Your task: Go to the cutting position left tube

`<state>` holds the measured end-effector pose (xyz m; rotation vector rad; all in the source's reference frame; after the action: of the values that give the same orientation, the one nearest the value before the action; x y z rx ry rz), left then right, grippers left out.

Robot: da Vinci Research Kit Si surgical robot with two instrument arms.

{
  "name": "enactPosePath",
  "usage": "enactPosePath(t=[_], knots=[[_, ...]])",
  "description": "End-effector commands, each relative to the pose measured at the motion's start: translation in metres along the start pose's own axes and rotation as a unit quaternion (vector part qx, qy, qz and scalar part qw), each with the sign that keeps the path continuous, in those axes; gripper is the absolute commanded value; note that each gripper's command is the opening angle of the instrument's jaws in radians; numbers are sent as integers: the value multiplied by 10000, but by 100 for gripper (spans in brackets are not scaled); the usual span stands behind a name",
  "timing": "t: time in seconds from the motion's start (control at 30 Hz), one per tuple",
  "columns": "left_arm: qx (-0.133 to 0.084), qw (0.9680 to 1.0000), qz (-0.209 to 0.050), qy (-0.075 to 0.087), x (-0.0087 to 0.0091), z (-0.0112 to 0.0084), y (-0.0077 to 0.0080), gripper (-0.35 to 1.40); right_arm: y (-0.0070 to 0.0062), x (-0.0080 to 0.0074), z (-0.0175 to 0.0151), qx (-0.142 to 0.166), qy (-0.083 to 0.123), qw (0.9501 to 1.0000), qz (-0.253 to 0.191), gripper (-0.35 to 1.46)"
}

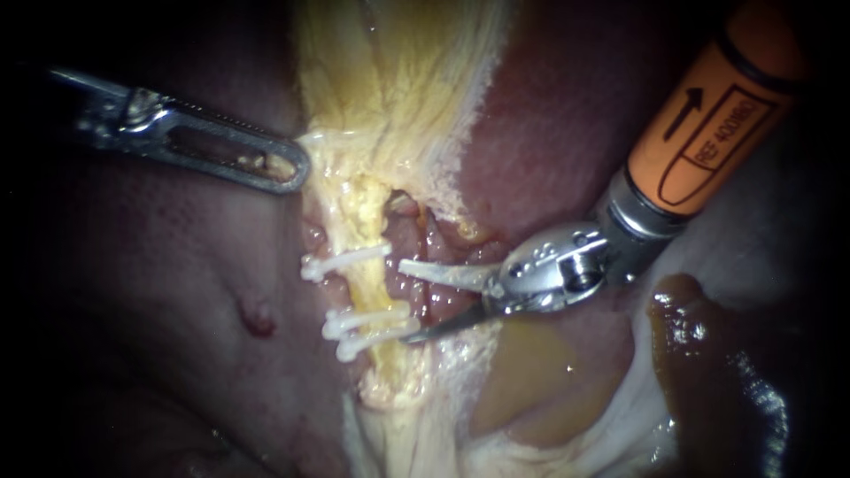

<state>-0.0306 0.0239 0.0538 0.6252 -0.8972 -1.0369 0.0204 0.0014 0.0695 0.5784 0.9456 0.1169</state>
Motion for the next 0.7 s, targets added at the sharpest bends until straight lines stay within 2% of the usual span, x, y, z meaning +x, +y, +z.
enactPosePath(t=[0.03, 0.37, 0.63, 0.7], knots=[[-5, 10000, -2, -2, 0, 0, -1, -35, 2, -3, 1, 36, -3, 10000, 17, 144], [-18, 10000, -9, -10, 0, 0, -6, -35, 20, -20, 10, 347, 10, 9991, 234, 142], [-22, 10000, -9, -13, 0, 1, -7, -35, 20, -12, 15, 544, 283, 9976, 337, 144], [-24, 10000, -9, -14, 1, 1, -7, -35, 19, -8, 18, 621, 288, 9971, 340, 144]])
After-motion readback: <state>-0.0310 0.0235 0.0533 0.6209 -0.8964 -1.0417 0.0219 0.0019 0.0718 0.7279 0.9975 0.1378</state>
